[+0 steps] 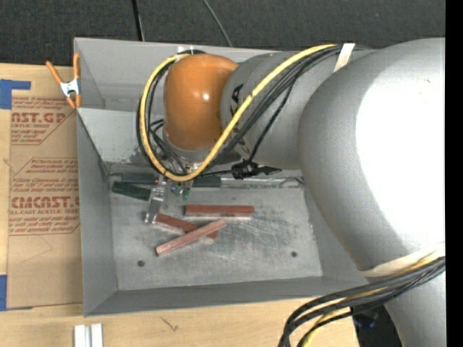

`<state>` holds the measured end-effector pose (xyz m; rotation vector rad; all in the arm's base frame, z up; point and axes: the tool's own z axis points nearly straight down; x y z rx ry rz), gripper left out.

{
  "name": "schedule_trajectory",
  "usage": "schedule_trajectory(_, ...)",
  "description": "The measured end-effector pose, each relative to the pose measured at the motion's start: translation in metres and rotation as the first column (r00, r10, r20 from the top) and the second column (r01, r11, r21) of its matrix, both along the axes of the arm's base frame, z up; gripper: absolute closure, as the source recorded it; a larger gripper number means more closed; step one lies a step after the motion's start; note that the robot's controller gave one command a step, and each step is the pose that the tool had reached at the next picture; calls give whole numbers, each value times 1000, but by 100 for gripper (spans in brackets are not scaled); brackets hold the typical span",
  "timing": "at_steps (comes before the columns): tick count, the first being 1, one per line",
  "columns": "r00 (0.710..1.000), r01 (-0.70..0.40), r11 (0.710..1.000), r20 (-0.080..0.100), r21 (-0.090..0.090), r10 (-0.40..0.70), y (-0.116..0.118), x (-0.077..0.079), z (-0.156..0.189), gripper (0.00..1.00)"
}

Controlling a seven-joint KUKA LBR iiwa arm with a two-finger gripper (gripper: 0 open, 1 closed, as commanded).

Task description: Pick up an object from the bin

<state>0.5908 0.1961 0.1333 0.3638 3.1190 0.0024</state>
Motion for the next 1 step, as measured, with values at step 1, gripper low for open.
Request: schedule_trajectory(1,999,-36,999,3,1,36,7,-1,-62,0)
